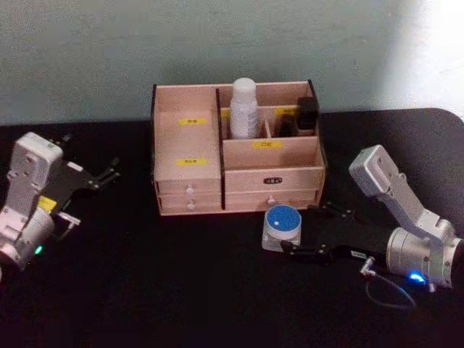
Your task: Pick up the facial cleanser and watermelon frost from the table and place them into the tiered storage box.
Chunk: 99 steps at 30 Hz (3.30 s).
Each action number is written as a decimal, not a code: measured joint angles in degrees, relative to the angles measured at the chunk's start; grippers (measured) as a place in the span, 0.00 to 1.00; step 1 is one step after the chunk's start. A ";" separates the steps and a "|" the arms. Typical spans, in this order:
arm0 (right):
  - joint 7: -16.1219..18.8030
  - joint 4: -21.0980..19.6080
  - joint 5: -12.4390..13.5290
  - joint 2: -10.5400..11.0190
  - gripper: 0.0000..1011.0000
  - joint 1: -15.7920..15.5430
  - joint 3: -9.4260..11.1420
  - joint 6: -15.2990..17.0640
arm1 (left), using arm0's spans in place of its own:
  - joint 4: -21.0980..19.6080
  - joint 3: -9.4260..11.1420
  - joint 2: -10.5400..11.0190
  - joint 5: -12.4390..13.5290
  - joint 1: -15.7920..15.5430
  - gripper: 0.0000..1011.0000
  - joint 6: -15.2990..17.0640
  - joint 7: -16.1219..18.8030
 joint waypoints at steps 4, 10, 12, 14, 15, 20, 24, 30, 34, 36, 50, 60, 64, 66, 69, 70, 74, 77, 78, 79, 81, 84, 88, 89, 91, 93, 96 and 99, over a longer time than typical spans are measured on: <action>0.03 0.62 -0.36 -0.27 0.99 0.31 -0.30 0.36 | 0.00 0.00 0.00 0.00 0.00 0.99 0.00 0.00; 0.39 2.06 -0.67 -1.30 0.99 1.18 -0.81 0.45 | 0.00 0.00 0.00 0.00 0.00 0.99 0.00 0.00; 0.40 2.44 -0.80 -1.58 0.99 1.42 -0.93 0.42 | 0.00 0.00 0.00 0.00 0.00 0.99 0.00 0.00; 0.42 2.82 -0.90 -1.87 0.99 1.68 -1.04 0.38 | 0.00 0.00 0.00 0.00 0.00 0.99 0.00 0.00; 0.46 3.15 -1.02 -2.11 0.99 1.95 -1.14 0.29 | 0.00 0.00 0.00 0.00 0.00 0.99 0.00 0.00; 0.66 4.59 -1.60 -3.11 0.99 3.23 -1.68 -0.02 | 0.00 0.00 0.00 0.00 0.00 0.99 0.00 0.00; 0.74 5.64 -1.81 -3.72 0.99 3.87 -1.84 -0.28 | 0.00 0.00 0.00 0.00 0.00 0.99 0.00 0.00; 1.18 7.20 -1.97 -4.62 0.99 4.96 -2.09 -0.74 | 0.00 0.00 0.00 0.00 0.00 0.99 0.00 0.00; 1.44 8.02 -2.01 -5.10 0.99 5.53 -2.27 -0.92 | 0.00 0.00 0.00 0.00 0.00 0.99 0.00 0.00; 1.57 8.30 -2.03 -5.26 0.99 5.76 -2.38 -0.98 | 0.00 0.00 0.00 0.00 0.00 0.99 0.00 0.00; 1.92 9.66 -2.06 -5.99 0.99 6.56 -2.95 -0.79 | 0.00 0.00 0.00 0.00 0.00 0.99 0.00 0.00; 1.91 9.65 -2.01 -5.96 0.97 6.53 -2.96 -0.73 | 0.00 0.00 0.00 0.00 0.00 0.99 0.00 0.00; 1.91 9.64 -1.99 -5.96 0.88 6.52 -2.95 -0.71 | 0.00 0.00 0.00 0.00 0.00 0.99 0.00 0.00; 1.91 9.62 -1.98 -5.96 0.83 6.52 -2.93 -0.71 | 0.00 0.00 0.00 0.00 0.00 0.99 0.00 0.00; 1.90 9.61 -1.96 -5.96 0.75 6.52 -2.92 -0.71 | 0.00 0.00 0.00 0.00 0.00 0.99 0.00 0.00; 1.91 9.60 -1.95 -5.96 0.73 6.52 -2.92 -0.71 | 0.00 0.00 0.00 0.00 0.00 0.99 0.00 0.00; 1.91 9.60 -1.94 -5.96 0.71 6.51 -2.90 -0.71 | 0.00 0.00 0.00 0.00 0.00 0.99 0.00 0.00; 1.91 9.61 -1.94 -5.96 0.71 6.51 -2.90 -0.71 | 0.00 0.00 0.00 0.00 0.00 0.99 0.00 0.00; 1.91 9.60 -1.93 -5.96 0.71 6.51 -2.90 -0.71 | 0.00 0.00 0.00 0.00 0.00 0.99 0.00 0.00; 1.91 9.61 -1.93 -5.96 0.71 6.51 -2.90 -0.71 | 0.00 0.00 0.00 0.00 0.00 0.99 0.00 0.00; 1.96 9.60 -1.85 -5.94 0.71 6.48 -2.85 -0.74 | 0.00 0.00 0.00 0.00 0.00 0.99 0.00 0.00; 2.46 8.84 -1.06 -5.45 0.71 6.05 -2.40 -1.11 | 0.00 0.00 0.00 0.00 0.00 0.99 0.00 0.00; 3.07 7.36 -0.25 -4.77 0.71 5.78 -2.10 -1.48 | 0.00 0.00 0.00 0.00 0.00 0.99 0.00 0.00; 3.16 7.01 -0.10 -4.64 0.71 5.77 -2.05 -1.54 | 0.00 0.00 0.00 0.00 0.00 0.99 0.00 0.00; 3.39 6.31 0.21 -4.42 0.71 5.78 -1.99 -1.63 | 0.00 0.00 0.00 0.00 0.00 0.99 0.00 0.00; 3.67 5.47 0.61 -4.19 0.71 5.98 -1.99 -1.70 | 0.00 0.00 0.00 0.00 0.00 0.99 0.00 0.00; 3.88 4.59 1.03 -4.09 0.71 6.87 -2.11 -1.82 | 0.00 0.00 0.00 0.00 0.00 0.99 0.00 0.00; 3.98 4.49 1.23 -4.20 0.71 7.50 -2.19 -1.94 | 0.00 0.00 0.00 0.00 0.00 0.99 0.00 0.00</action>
